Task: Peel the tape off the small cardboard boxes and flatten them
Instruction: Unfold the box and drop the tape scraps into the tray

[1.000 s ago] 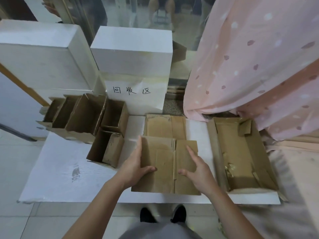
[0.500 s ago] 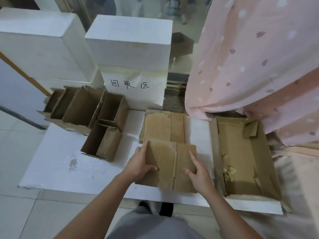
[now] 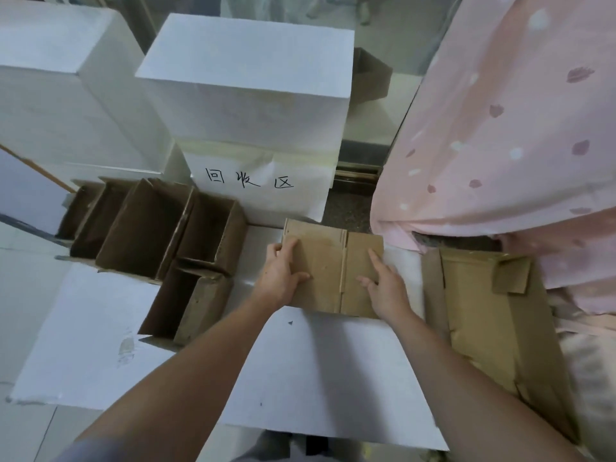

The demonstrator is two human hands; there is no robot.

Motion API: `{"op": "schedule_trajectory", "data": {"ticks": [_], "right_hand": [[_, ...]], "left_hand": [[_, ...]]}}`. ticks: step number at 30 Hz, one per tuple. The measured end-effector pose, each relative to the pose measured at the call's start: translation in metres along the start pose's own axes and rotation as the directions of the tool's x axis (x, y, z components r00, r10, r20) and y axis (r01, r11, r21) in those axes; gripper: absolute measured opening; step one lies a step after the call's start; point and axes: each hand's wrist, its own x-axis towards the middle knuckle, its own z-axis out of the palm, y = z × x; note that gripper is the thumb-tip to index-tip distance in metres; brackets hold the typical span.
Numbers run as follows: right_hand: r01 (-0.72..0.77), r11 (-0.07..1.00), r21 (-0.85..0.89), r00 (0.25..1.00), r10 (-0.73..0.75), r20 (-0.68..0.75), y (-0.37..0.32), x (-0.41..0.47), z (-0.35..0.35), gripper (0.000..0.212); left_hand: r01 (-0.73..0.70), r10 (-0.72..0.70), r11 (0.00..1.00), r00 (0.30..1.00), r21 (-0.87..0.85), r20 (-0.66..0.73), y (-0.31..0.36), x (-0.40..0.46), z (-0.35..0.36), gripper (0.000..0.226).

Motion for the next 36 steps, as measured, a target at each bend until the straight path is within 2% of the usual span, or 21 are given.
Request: {"op": "schedule_trajectory", "data": {"ticks": [5,8,10,12,14,15,16,18,20,22,24,27,33,36], "right_hand": [[-0.072,0.996,-0.052,0.997,0.072,-0.013,-0.002,0.038,0.022,0.064],[-0.047,0.995,-0.092,0.993,0.036,-0.113,0.001,0.045,0.035,0.056],[0.045,0.974,-0.224,0.981,-0.085,-0.174,0.005,0.045,0.04,0.044],[0.151,0.921,-0.358,0.96,-0.223,-0.168,0.007,0.044,0.045,0.035],[0.217,0.852,-0.477,0.955,-0.286,-0.075,0.006,0.04,0.049,0.042],[0.23,0.819,-0.526,0.963,-0.271,-0.002,0.006,0.036,0.051,0.052],[0.234,0.793,-0.562,0.969,-0.236,0.071,0.005,0.032,0.053,0.064],[0.237,0.765,-0.599,0.971,-0.175,0.161,0.006,0.025,0.057,0.077],[0.231,0.749,-0.621,0.97,-0.131,0.204,0.003,0.021,0.06,0.088],[0.209,0.764,-0.611,0.964,-0.055,0.26,-0.001,0.022,0.06,0.114],[0.216,0.761,-0.612,0.948,-0.013,0.318,-0.005,0.024,0.057,0.134],[0.268,0.701,-0.661,0.944,-0.053,0.327,-0.006,0.027,0.05,0.13],[0.296,0.668,-0.682,0.95,-0.13,0.285,0.003,0.013,0.058,0.11],[0.303,0.668,-0.68,0.948,-0.134,0.29,0.006,0.012,0.056,0.111]], "left_hand": [[0.093,-0.092,0.991,0.996,0.096,-0.014,-0.013,0.043,0.008,0.086],[0.102,-0.082,0.923,0.994,0.372,-0.068,-0.025,0.055,0.011,0.084],[0.041,0.006,0.871,0.996,0.49,-0.094,-0.028,0.055,0.014,0.08],[-0.136,0.184,0.821,0.982,0.554,-0.032,-0.027,0.052,0.018,0.07],[-0.336,0.328,0.761,0.937,0.555,0.117,-0.026,0.051,0.023,0.058],[-0.383,0.336,0.75,0.923,0.539,0.187,-0.026,0.05,0.025,0.058],[-0.383,0.297,0.762,0.923,0.523,0.243,-0.027,0.049,0.028,0.064],[-0.351,0.203,0.767,0.927,0.537,0.316,-0.029,0.045,0.035,0.102],[-0.382,0.166,0.654,0.915,0.653,0.369,-0.03,0.043,0.044,0.134],[-0.388,0.155,0.549,0.918,0.74,0.366,-0.031,0.042,0.05,0.14],[-0.379,0.153,0.514,0.923,0.769,0.353,-0.029,0.042,0.051,0.135],[-0.376,0.138,0.516,0.923,0.77,0.359,-0.027,0.041,0.051,0.129],[-0.405,0.183,0.54,0.912,0.738,0.367,-0.039,0.031,0.051,0.111],[-0.401,0.182,0.576,0.912,0.712,0.367,-0.041,0.032,0.052,0.11]]}}
